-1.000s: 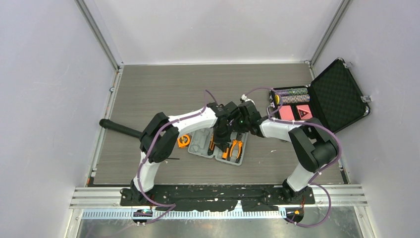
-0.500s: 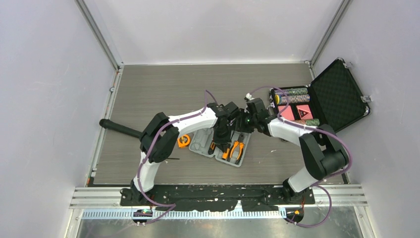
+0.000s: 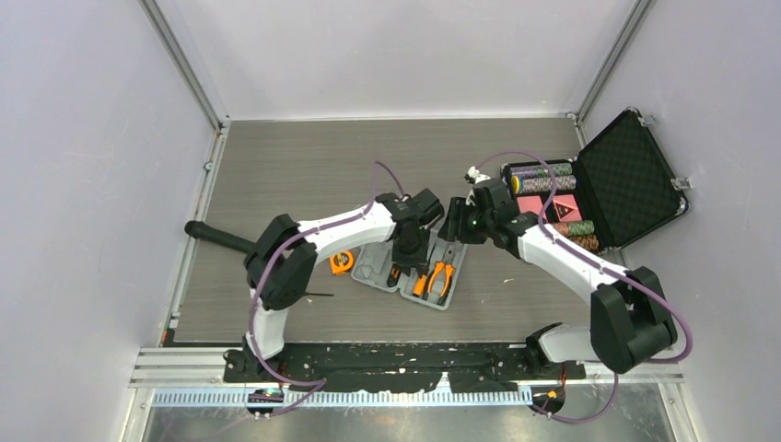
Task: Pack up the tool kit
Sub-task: Adjust the screwdriver in the toolbox, then pick up the screwdriver from the center of the board.
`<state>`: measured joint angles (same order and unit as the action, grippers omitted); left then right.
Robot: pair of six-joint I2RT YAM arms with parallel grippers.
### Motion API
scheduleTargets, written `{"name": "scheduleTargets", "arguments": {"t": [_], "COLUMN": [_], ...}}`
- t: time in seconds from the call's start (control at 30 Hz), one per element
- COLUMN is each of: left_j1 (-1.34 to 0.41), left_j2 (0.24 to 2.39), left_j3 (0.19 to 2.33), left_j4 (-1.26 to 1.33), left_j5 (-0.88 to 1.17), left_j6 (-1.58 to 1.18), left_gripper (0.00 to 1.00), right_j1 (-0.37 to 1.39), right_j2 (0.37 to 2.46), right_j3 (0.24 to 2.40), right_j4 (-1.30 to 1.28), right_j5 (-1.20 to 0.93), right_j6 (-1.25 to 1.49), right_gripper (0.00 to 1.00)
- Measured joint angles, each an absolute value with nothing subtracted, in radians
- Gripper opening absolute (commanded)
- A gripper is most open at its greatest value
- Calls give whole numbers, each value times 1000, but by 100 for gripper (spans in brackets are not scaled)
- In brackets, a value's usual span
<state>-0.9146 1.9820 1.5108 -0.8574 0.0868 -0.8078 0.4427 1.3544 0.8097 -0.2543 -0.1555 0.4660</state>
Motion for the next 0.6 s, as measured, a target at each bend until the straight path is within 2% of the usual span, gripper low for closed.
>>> {"name": "scheduleTargets", "arguments": {"t": [0.2, 0.4, 0.53, 0.6], "left_j1": [-861, -723, -613, -567], "left_j2": [1766, 1514, 1375, 1288], "left_j3": [1386, 1131, 930, 838], "left_j4": [-780, -733, -733, -753], "left_j5": [34, -27, -76, -114], "left_j6": [-815, -875, -939, -979], "left_gripper": [53, 60, 81, 86], "right_j1": [442, 441, 441, 441], "right_j2": [1262, 1203, 1197, 1190], "right_j3": [804, 760, 738, 729], "right_j4": [-311, -326, -325, -320], "right_j5": [-132, -135, -144, -144], "right_j6": [431, 414, 410, 405], "right_gripper": [56, 67, 77, 81]}}
